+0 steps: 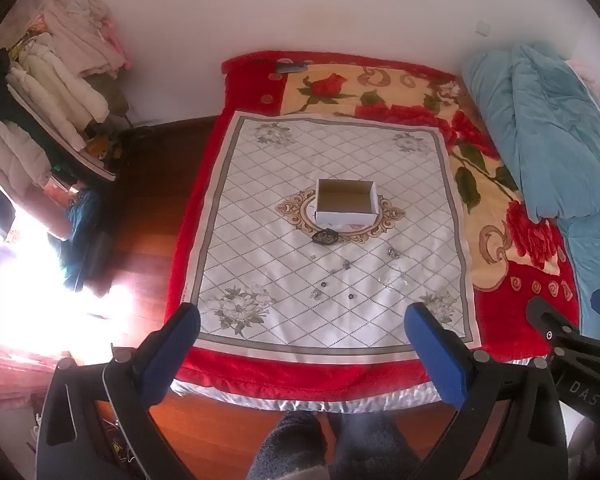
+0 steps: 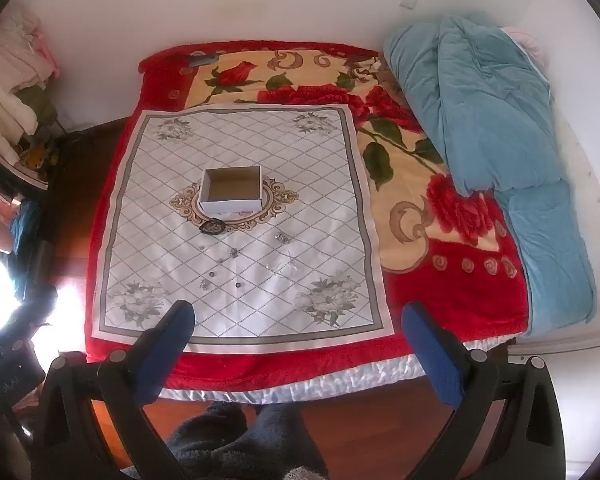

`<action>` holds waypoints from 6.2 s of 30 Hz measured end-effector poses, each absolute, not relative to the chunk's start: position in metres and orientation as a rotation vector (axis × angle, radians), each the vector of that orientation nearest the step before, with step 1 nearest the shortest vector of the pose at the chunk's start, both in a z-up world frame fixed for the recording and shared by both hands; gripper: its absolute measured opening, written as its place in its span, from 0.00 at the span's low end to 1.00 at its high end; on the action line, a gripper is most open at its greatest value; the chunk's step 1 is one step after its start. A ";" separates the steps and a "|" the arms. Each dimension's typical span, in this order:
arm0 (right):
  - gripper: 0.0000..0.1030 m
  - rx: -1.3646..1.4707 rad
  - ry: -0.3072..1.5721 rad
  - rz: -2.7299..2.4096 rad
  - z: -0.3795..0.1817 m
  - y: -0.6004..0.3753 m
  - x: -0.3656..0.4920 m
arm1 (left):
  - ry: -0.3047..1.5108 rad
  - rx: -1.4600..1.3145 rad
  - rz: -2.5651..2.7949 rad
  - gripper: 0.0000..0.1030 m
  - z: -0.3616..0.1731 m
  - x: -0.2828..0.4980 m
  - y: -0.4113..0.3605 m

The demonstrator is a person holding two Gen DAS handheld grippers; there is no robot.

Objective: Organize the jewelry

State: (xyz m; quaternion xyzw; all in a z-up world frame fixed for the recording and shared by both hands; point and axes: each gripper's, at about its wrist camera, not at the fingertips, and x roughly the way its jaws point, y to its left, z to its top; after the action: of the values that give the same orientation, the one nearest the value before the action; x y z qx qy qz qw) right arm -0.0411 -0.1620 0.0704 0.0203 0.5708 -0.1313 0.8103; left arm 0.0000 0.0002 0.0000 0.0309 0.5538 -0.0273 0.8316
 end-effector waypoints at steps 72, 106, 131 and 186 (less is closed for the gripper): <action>1.00 0.046 1.197 -0.277 0.091 -0.159 -0.050 | 1.144 0.064 -0.059 1.00 0.033 0.006 -0.006; 1.00 0.159 1.311 -0.328 -0.026 -0.201 0.003 | 1.179 0.159 0.037 1.00 -0.080 0.074 -0.013; 0.80 0.306 1.623 -0.249 -0.430 -0.299 0.118 | 1.455 0.285 0.031 1.00 -0.406 0.185 -0.078; 0.67 0.217 1.644 -0.190 -0.530 -0.277 0.120 | 1.528 0.253 -0.218 0.59 -0.519 0.207 -0.138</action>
State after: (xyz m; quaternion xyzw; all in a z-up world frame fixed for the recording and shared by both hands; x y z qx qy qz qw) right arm 0.1202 -0.2765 -0.5302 0.0964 0.7300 -0.0842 0.6714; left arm 0.2074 -0.1381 -0.5186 0.1140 0.6883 -0.0981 0.7096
